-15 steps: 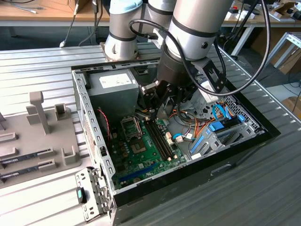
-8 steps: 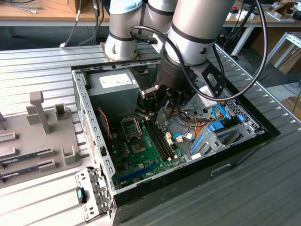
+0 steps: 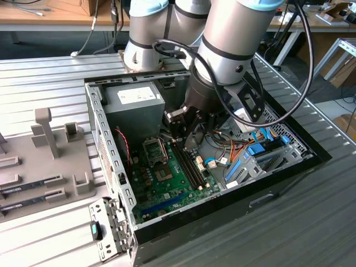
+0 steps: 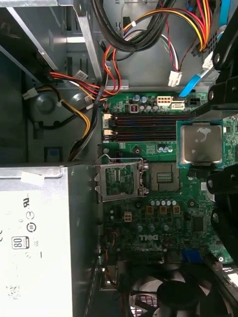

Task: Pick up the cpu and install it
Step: 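Pick up the cpu and move it towards the insertion slot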

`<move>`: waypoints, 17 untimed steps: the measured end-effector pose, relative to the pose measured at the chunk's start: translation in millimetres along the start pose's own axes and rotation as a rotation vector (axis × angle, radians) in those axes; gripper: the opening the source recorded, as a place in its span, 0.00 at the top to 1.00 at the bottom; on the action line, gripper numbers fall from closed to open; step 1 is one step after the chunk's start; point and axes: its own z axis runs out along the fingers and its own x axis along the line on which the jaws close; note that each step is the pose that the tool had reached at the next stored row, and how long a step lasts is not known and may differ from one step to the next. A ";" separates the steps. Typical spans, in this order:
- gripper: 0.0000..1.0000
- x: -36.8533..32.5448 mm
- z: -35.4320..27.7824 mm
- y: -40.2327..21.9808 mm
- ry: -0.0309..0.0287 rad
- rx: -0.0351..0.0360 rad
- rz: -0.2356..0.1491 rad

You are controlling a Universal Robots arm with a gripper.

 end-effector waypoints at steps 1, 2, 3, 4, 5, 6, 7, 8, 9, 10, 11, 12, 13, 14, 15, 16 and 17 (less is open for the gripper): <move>0.53 0.0 1.0 -1.0 0.0000 0.0000 0.000; 0.53 0.0 1.7 -1.6 0.0000 0.0000 0.000; 0.53 0.0 3.2 -2.9 0.0000 -0.0001 0.000; 0.53 -0.1 4.8 -4.3 0.0000 0.0000 0.000; 0.53 -0.1 6.1 -5.1 -0.0001 -0.0002 0.000; 0.53 -0.1 6.8 -5.5 -0.0001 -0.0001 0.000; 0.53 -0.1 7.6 -6.1 0.0000 -0.0001 0.000; 0.53 -0.1 8.4 -6.5 0.0000 -0.0001 0.000; 0.53 -0.1 9.1 -6.9 0.0000 -0.0001 0.000; 0.53 -0.1 9.9 -7.3 0.0001 0.0001 0.000; 0.53 -0.1 10.7 -7.7 0.0000 0.0001 0.000; 0.53 -0.1 12.4 -8.3 0.0000 0.0001 0.000; 0.53 -0.1 13.4 -8.7 0.0000 0.0000 0.000; 0.53 -0.2 14.1 -8.9 0.0000 -0.0001 0.000; 0.53 -0.2 15.2 -9.2 0.0000 -0.0001 0.000; 0.53 -0.2 15.8 -9.4 0.0000 0.0000 0.000; 0.53 -0.2 16.7 -9.6 0.0000 -0.0001 0.000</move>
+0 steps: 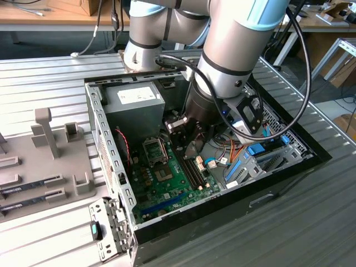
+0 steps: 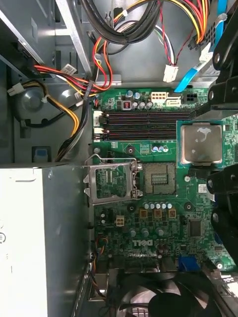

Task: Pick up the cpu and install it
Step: 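Pick up the cpu and move it towards the insertion slot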

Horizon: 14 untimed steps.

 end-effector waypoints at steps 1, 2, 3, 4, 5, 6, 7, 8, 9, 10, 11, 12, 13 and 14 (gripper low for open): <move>0.53 0.0 0.7 -0.1 0.0000 0.0000 0.000; 0.53 0.0 1.7 -0.4 0.0000 0.0000 0.000; 0.53 0.0 2.5 -0.5 0.0000 0.0000 0.000; 0.53 0.0 3.5 -0.6 0.0000 0.0001 0.000; 0.53 -0.1 4.2 -0.7 0.0000 0.0001 0.000; 0.53 0.0 4.9 -0.8 0.0001 0.0001 0.000; 0.53 0.0 5.9 -0.9 0.0000 0.0000 0.000; 0.53 -0.1 6.6 -0.9 0.0000 0.0001 0.000; 0.53 -0.1 7.8 -0.9 0.0000 0.0001 0.000; 0.53 -0.1 8.9 -1.0 0.0000 0.0000 0.000; 0.53 -0.1 10.1 -1.1 0.0000 0.0000 0.000; 0.53 -0.1 11.0 -1.1 0.0000 0.0001 0.000; 0.53 -0.1 11.9 -1.1 0.0000 0.0001 0.000; 0.53 -0.1 12.7 -1.2 0.0000 0.0001 0.000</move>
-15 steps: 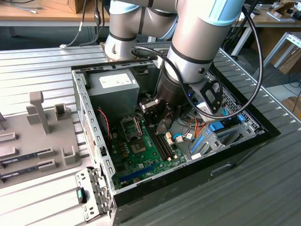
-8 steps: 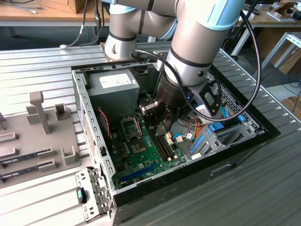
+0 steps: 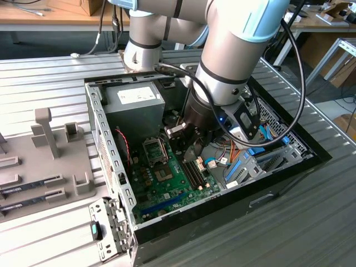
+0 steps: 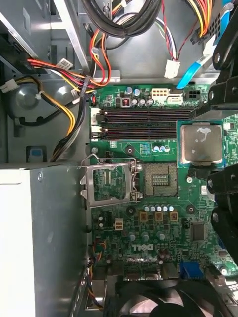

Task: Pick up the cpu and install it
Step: 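Pick up the cpu and move it towards the insertion slot, then place the cpu into insertion slot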

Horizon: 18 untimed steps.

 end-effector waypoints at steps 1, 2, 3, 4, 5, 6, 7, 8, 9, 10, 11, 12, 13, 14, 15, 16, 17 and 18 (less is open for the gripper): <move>0.53 0.0 0.6 -0.3 0.0000 0.0001 0.000; 0.53 0.0 1.6 -0.7 0.0001 0.0002 0.000; 0.53 0.0 2.4 -0.9 0.0000 0.0000 0.000; 0.53 0.0 3.1 -1.0 0.0000 -0.0001 0.000; 0.53 0.0 3.9 -1.0 0.0000 -0.0001 0.000; 0.53 -0.1 4.6 -1.0 0.0000 0.0001 0.000; 0.53 -0.5 4.9 -1.0 0.0001 0.0002 0.000; 0.53 -1.1 5.5 -0.8 0.0000 0.0000 0.000; 0.53 -1.4 5.8 -0.6 0.0000 -0.0001 0.000; 0.53 -1.5 6.0 -0.2 0.0000 -0.0001 0.000; 0.53 -1.7 6.2 0.5 0.0000 0.0000 0.000; 0.53 -1.7 6.4 0.9 0.0000 0.0000 0.000; 0.53 -1.7 6.8 1.5 -0.0001 -0.0002 0.000; 0.53 -1.6 6.8 1.5 0.0000 0.0000 0.000; 0.53 -1.6 7.1 1.6 0.0000 0.0000 0.000; 0.53 -1.6 7.6 1.6 0.0000 0.0000 0.000; 0.53 -1.7 7.8 1.6 0.0000 0.0000 0.000; 0.53 -1.7 8.0 1.6 0.0000 0.0000 0.000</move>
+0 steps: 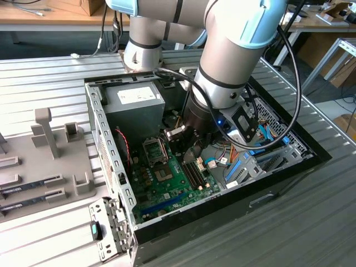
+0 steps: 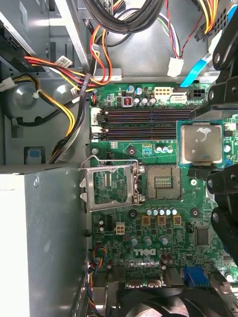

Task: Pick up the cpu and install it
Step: 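Place the cpu into insertion slot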

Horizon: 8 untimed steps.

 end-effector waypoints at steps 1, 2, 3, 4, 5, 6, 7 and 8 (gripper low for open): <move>0.53 0.0 0.3 0.0 0.0000 -0.0001 0.000; 0.53 0.0 1.0 0.0 0.0000 0.0000 0.000; 0.53 0.0 1.4 0.0 0.0000 -0.0001 0.000; 0.53 0.0 1.9 0.0 0.0000 0.0000 0.000; 0.53 0.2 2.4 0.0 0.0000 0.0001 0.000; 0.53 0.5 2.7 0.0 0.0001 0.0001 0.000; 0.53 1.0 2.8 0.0 0.0000 0.0001 0.000; 0.53 1.3 3.1 0.0 0.0000 0.0000 0.000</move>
